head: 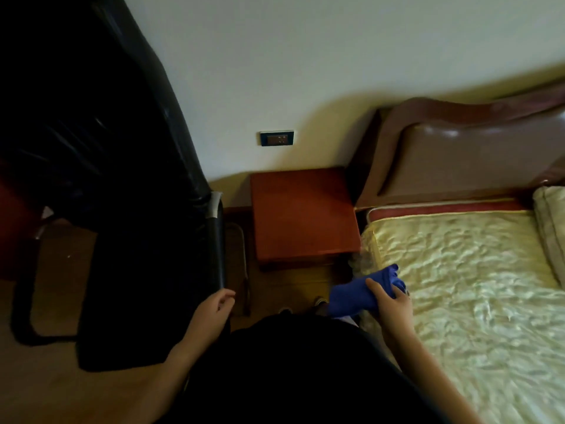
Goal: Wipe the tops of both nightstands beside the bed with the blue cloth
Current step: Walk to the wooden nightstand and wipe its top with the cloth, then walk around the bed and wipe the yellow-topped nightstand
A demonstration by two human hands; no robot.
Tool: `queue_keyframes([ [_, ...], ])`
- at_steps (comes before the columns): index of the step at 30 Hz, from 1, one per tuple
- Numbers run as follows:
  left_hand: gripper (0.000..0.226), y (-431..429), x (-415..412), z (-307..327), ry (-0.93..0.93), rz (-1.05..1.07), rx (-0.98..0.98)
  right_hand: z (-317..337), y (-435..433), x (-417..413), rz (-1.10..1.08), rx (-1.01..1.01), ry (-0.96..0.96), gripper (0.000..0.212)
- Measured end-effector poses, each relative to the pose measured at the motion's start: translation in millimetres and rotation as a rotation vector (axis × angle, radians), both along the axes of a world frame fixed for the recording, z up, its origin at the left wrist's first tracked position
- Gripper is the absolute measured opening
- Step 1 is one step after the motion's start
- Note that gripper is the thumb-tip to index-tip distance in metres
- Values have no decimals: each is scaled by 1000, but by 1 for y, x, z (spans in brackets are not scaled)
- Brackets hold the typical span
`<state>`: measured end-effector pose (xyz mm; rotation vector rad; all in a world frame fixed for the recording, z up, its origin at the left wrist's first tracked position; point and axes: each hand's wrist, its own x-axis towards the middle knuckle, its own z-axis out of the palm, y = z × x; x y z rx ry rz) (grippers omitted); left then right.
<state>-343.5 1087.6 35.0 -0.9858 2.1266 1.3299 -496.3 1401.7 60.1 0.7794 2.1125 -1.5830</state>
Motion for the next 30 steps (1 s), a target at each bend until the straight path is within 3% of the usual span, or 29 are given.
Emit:
queue_keyframes([
  [2, 18, -4, 1, 0, 27, -57, -35, 0, 6, 18, -106, -46, -20, 20],
  [6, 23, -6, -38, 10, 148, -182, -69, 11, 22, 48, -219, -102, 39, 10],
  [12, 26, 34, -126, 36, 309, -523, -129, 49, 58, 96, -414, -59, 187, 13],
  [16, 27, 98, -138, 51, 389, -813, -111, 72, 88, 170, -629, -21, 257, 7],
  [23, 22, 214, -35, 35, 294, -1235, -4, 56, 103, 386, -1118, 44, 224, 14],
  [26, 19, 256, 37, 26, 274, -1455, 38, 40, 85, 492, -1342, 49, 149, 23],
  [30, 17, 308, 132, 17, 209, -1746, 131, 27, 43, 617, -1644, 87, 79, 20],
])
